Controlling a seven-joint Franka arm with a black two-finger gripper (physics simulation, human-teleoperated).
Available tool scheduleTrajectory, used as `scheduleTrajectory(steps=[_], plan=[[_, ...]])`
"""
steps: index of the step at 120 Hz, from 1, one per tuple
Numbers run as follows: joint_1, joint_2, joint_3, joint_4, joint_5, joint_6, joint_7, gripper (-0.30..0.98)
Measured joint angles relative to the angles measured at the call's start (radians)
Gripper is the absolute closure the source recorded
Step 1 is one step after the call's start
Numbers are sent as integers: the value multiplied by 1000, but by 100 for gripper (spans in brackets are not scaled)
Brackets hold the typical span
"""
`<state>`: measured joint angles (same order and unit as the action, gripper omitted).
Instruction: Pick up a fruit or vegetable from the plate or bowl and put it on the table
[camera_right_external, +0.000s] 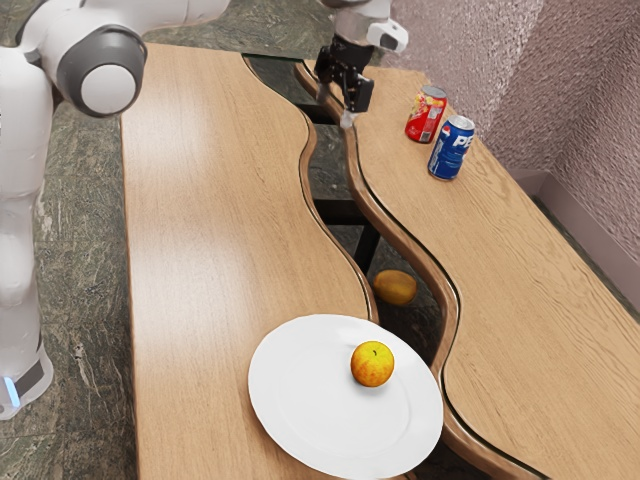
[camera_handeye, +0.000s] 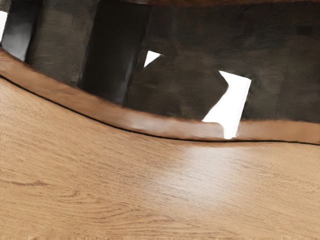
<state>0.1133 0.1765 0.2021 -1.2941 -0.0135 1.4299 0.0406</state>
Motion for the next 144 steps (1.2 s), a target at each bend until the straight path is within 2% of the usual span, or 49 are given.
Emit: scheduleTrajectory(steps=[18,29,39,51,65,71,86,95,108,119,144], plan=[[6,7,6,10,-15,-38,20,0],[-2,-23,-1,133,-24,-83,29,0],[-132,-64,-11,174,-36,-130,14,0],[-315,-42,-14,178,-68,-175,-38,0],[-335,-24,-12,162,-95,-201,-107,0],[-368,-44,-8,86,-97,-188,-147,1],[-518,-261,-9,-287,-74,-88,-254,2],[-577,-300,-12,-411,-60,-16,-313,2],[-662,-240,-14,-467,-49,93,-386,2],[-710,-186,-15,-413,-54,149,-438,2],[-702,-49,-59,-344,-74,214,-532,3]])
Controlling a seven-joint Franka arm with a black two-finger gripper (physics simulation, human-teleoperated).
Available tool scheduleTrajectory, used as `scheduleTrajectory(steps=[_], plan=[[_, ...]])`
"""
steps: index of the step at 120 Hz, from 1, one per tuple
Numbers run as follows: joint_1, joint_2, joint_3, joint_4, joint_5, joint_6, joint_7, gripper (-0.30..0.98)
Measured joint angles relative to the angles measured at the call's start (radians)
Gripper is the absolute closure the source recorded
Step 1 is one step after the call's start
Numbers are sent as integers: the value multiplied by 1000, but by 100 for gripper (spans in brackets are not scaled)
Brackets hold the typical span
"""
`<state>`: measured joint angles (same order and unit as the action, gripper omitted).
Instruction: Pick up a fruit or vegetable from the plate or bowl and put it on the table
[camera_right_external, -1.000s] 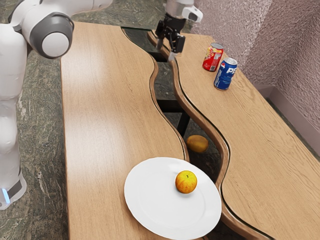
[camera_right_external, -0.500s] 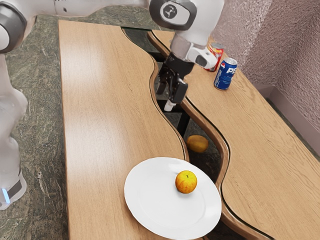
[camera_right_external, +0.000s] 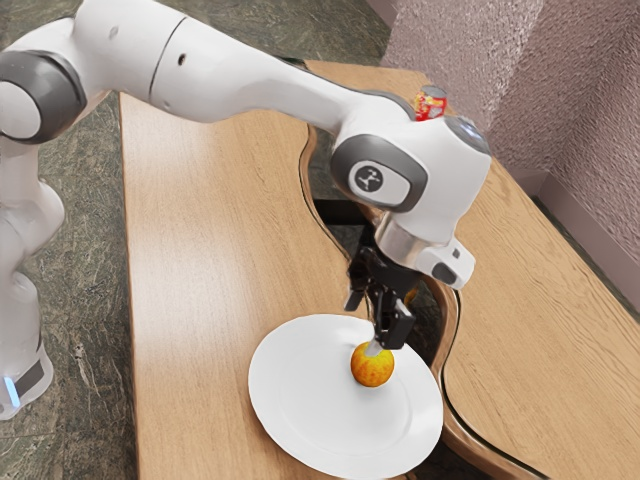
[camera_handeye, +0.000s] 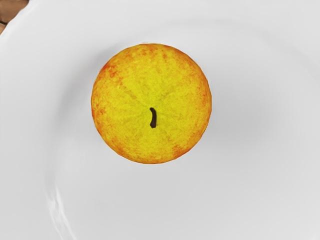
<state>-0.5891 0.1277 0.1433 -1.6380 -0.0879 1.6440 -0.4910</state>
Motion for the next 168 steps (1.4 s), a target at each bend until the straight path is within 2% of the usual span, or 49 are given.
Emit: scheduleTrajectory(steps=[23,58,120,143,168], plan=[[23,53,-1,2,-16,31,-58,3],[31,121,7,2,-5,95,-90,4],[39,156,5,2,-33,134,-104,4],[38,157,5,1,-40,138,-107,20],[38,157,3,1,-39,138,-108,28]])
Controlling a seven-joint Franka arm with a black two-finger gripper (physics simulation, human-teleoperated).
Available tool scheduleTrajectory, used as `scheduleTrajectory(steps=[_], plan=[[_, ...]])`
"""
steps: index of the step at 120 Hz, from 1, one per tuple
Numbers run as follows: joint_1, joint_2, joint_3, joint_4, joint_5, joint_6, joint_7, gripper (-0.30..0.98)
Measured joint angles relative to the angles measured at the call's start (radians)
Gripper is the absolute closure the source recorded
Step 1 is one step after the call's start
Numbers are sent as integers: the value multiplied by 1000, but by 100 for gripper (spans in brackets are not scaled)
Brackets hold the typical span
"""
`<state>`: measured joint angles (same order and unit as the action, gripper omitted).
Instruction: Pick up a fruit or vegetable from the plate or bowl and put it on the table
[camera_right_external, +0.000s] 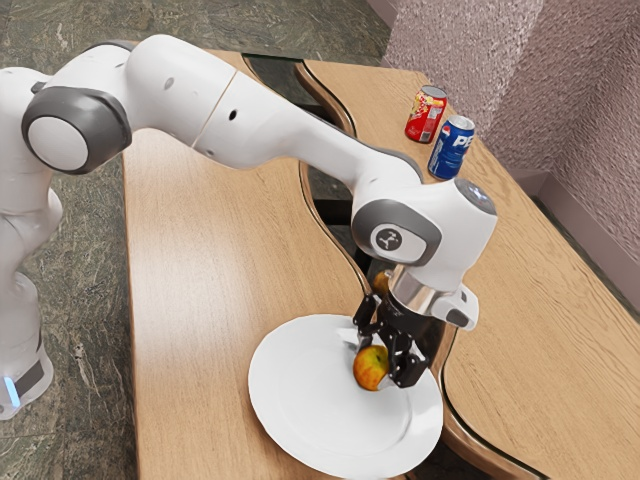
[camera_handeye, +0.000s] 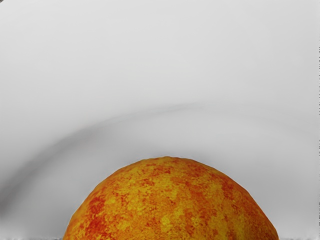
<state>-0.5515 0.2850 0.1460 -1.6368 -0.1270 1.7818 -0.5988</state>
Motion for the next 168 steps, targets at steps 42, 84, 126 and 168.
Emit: scheduleTrajectory(steps=[42,84,126,168], plan=[[-11,-89,106,2,11,-38,4,37],[32,-219,526,-39,52,-160,44,36],[-15,-192,595,-45,55,-187,89,13],[-25,-192,593,-40,52,-207,119,1]])
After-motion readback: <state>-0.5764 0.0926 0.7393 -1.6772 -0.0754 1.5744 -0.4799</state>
